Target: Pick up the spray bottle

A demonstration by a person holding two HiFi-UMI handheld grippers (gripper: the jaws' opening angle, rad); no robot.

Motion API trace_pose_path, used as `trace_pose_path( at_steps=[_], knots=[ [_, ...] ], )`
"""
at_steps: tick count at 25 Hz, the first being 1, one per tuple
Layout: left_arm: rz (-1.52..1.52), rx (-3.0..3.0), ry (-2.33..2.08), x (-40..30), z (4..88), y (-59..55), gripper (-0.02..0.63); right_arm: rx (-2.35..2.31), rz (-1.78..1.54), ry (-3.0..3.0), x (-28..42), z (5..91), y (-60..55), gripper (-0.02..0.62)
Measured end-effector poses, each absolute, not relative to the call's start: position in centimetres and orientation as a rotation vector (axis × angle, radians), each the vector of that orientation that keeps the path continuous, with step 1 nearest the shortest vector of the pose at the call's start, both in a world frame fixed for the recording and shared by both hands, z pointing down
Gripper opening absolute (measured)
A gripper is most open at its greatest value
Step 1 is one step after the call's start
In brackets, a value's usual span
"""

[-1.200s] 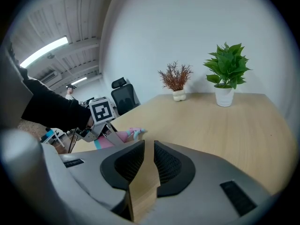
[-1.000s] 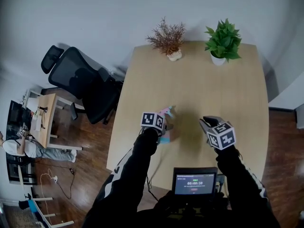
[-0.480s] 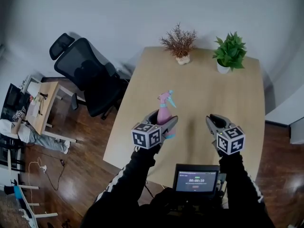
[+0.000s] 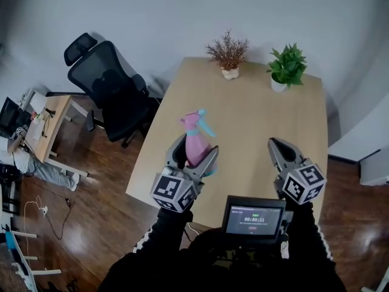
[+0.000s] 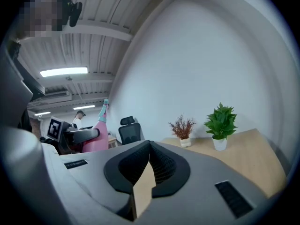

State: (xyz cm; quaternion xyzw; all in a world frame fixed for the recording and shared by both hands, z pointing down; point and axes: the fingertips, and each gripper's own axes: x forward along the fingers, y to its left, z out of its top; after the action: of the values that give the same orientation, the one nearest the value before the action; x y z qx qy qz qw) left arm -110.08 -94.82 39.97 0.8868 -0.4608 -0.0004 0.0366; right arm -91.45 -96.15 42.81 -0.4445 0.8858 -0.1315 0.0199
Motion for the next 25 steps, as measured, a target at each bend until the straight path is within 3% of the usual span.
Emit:
trace_pose_path(
  at_steps=[25],
  knots=[
    [-0.097, 2.817, -1.527, -111.7, 35.7, -89.2, 0.382, -1.430, -0.201, 2.770, -91.8, 40.1, -91.1, 0.003]
  ],
)
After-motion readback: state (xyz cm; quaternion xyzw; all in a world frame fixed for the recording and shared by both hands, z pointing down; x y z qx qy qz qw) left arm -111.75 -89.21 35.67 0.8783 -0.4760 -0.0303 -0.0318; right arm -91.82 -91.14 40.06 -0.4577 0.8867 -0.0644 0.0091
